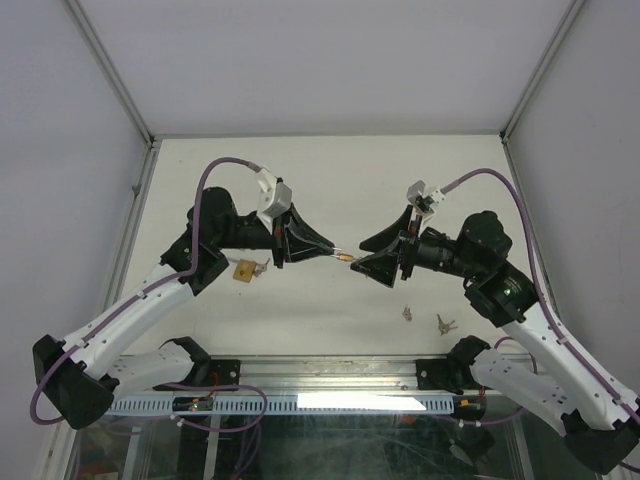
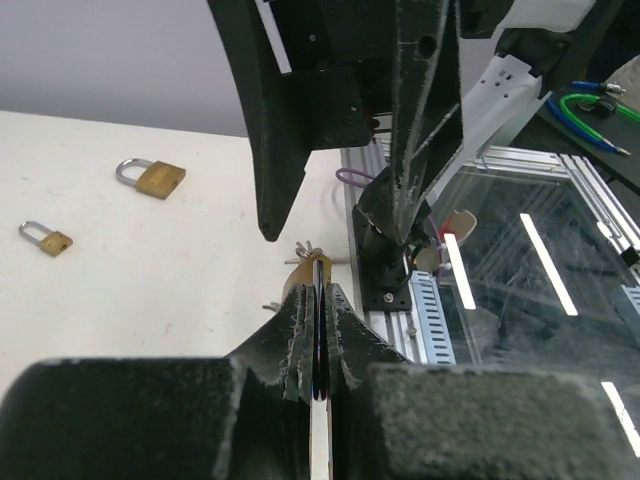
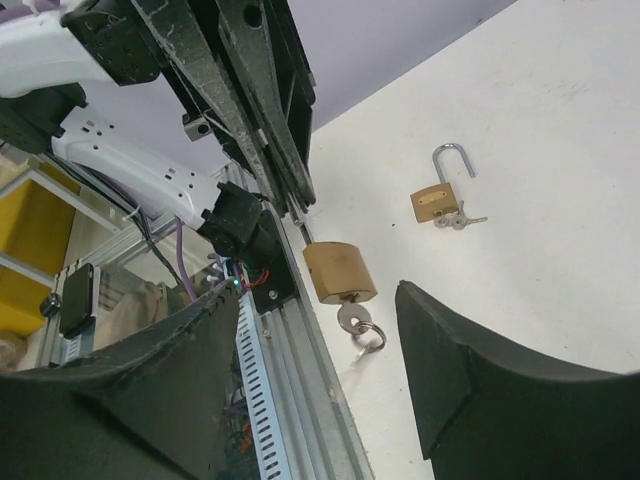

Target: Unlock with the key

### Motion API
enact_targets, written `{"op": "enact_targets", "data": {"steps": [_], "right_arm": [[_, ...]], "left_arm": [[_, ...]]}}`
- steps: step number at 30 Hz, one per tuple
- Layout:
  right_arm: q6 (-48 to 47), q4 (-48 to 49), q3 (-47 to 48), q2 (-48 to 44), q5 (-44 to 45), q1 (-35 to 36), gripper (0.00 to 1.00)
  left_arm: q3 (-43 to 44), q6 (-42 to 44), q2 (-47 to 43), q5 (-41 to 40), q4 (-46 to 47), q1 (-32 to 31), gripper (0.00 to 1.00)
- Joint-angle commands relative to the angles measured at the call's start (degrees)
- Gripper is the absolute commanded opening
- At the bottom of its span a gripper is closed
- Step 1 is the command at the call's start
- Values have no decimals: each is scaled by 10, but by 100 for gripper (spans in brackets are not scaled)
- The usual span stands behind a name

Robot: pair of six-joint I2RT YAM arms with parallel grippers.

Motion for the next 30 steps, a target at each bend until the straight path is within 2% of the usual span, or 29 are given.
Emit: {"op": "enact_targets", "data": {"steps": [1,4,6,10,13,20,23,27,30], "right_arm": [[-50,35,4,-1,-22,1,67],[-64,23,3,-11,8,2,68],[-74,2,2,-16,42,2,69],[-77,-15,-12,-20,69,1,69],[-73,-17,-23,-21,82,1,69],[-56,4,-67,-17,131,1,69],[-60,14,-69,9,142,1,69],[-79,1,-41,61,146,-1,70],[-89,-9,-18,95,146,-5,70]], "left_arm": [[-11,-48,-8,-37,27,19,0],[-30,-32,-3,-81,-14,62,0],[-44,-42,13,-86,-29,117,0],[-76,-40,64,-65,-4,223,0],[-81,-19,113,-61,6,261,0],[-31,-41,283,-25,91,285,0],[4,-97,351,-18,106,285,0],[6,-174,415,-19,121,284,0],[8,-205,453,-51,131,289,0]]}}
